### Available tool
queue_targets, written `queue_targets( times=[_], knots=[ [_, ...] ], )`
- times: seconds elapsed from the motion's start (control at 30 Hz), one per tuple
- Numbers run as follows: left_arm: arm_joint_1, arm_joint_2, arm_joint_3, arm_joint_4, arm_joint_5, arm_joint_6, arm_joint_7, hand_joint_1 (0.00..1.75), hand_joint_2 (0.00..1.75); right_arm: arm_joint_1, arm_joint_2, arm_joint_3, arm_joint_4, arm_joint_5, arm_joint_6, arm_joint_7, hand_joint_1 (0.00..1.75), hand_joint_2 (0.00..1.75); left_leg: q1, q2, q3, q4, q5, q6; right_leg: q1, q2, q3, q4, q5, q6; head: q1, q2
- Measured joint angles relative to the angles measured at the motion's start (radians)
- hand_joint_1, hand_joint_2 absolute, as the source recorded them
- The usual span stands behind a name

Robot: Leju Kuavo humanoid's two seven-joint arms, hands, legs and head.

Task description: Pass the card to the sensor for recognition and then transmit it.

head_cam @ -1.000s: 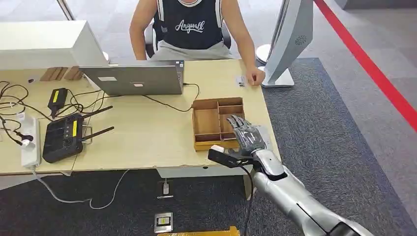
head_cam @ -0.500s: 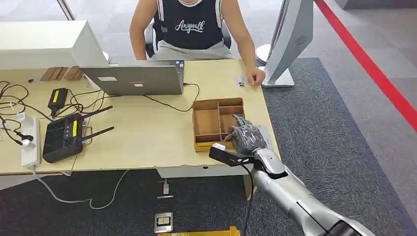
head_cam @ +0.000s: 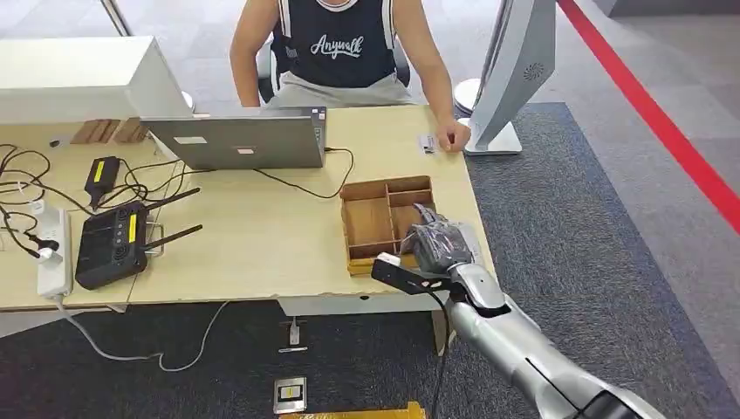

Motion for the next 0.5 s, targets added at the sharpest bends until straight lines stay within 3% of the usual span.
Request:
queue_targets(
  times=[0.3, 0.5],
  knots=[
    [0.0, -0.002, 0.0, 0.0, 0.003, 0.007, 0.0, 0.0, 0.0, -0.009, 0.006, 0.0, -0.002, 0.007, -0.033, -0.007, 1.75, 1.75, 0.0, 0.0, 0.0, 0.0, 0.0, 0.0, 0.0, 0.0, 0.0, 0.0, 0.0, 0.0, 0.0, 0.0],
    [0.0, -0.001, 0.0, 0.0, -0.001, 0.006, -0.003, 0.0, 0.0, -0.047, -0.019, -0.015, -0.096, 0.018, -0.019, 0.055, 1.75, 1.75, 0.0, 0.0, 0.0, 0.0, 0.0, 0.0, 0.0, 0.0, 0.0, 0.0, 0.0, 0.0, 0.0, 0.0]
  ],
)
